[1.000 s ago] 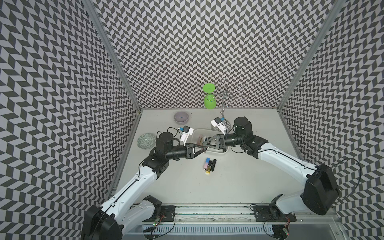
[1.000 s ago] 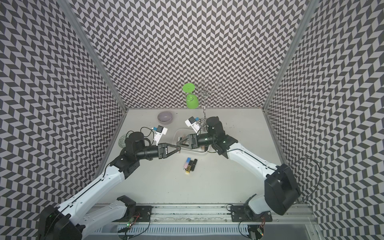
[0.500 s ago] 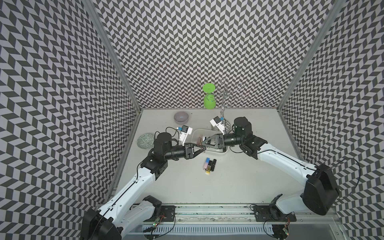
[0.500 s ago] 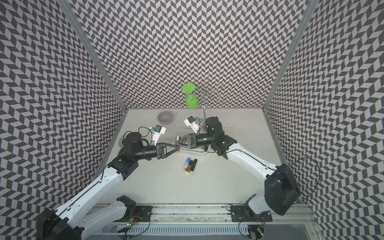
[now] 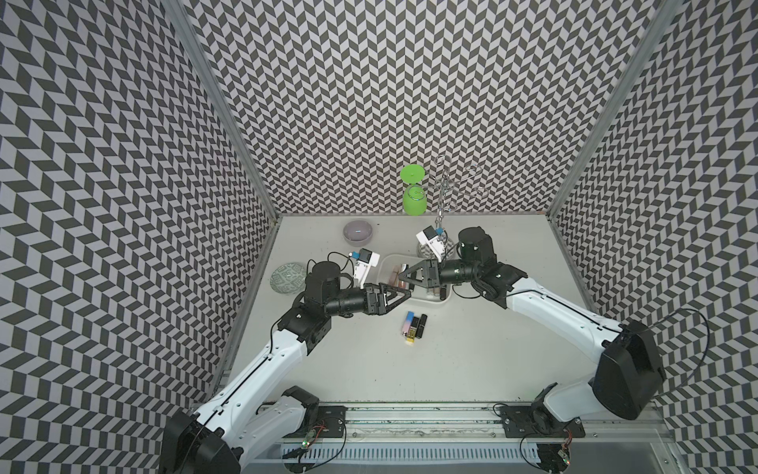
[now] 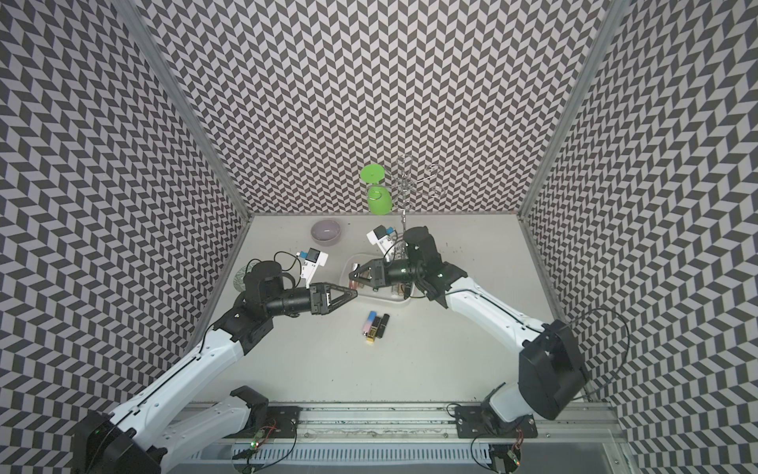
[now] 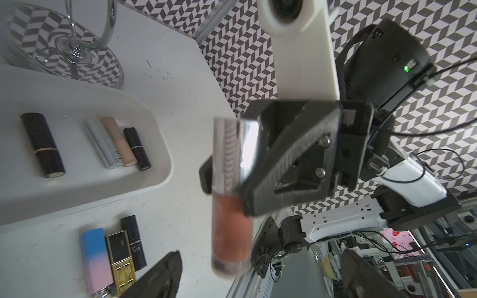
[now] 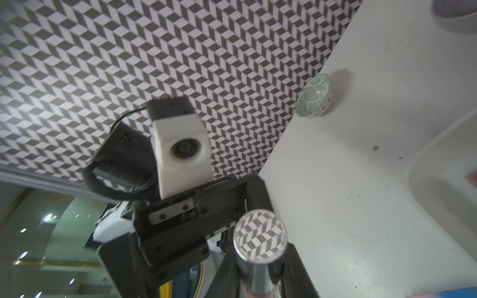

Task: Put the lipstick into the storage box
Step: Pick up the lipstick at the center of the board, then place the lipstick in the storage box.

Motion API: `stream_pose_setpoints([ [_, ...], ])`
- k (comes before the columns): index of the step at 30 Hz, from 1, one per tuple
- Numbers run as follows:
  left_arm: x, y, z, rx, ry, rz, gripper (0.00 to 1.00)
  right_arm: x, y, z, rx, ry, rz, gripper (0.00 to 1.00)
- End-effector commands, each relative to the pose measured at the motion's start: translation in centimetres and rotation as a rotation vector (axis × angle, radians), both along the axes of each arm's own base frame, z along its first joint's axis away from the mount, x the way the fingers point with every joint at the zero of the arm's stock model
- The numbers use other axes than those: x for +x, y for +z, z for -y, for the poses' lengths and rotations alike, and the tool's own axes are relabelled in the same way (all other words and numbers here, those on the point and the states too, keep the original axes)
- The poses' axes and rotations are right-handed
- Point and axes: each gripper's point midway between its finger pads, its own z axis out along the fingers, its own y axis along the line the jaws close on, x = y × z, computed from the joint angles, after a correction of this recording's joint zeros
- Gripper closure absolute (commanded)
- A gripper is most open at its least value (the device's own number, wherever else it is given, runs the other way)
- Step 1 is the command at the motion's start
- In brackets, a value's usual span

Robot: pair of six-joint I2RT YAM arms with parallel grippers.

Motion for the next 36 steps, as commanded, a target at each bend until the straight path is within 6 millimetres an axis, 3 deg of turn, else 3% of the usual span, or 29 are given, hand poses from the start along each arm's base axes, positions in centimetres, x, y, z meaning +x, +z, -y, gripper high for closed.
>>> stream_pose_setpoints([
  [1,1.3,-0.9,-1.3,0.124,0.079,0.020,0.01,3.7,-4.0,2.4,-0.146,-0.130,-0.052,0.84],
  [7,1.4,-3.4,-2.8,0.269,0.133,-0.001,0.01,7.8,-9.8,4.8,-0.321,-0.210,-0.129,0.85],
  [11,1.3,-4.8,-3.5,0.316,0.154,-0.023,0.01,9.8,-13.5,5.2,-0.438,-0.230,-0.167,0.85],
  [14,1.1,-5.5,-3.6,0.334,0.149,-0.037,0.01,10.7,-15.2,5.0,-0.468,-0.237,-0.188,0.85],
  [21,1.0,-6.4,-3.7,0.368,0.131,-0.039,0.01,12.5,-18.3,5.0,-0.514,-0.278,-0.233,0.85],
  [36,0.8,-8.8,-3.3,0.409,0.072,-0.067,0.01,13.3,-22.2,5.1,-0.552,-0.314,-0.297,0.82],
])
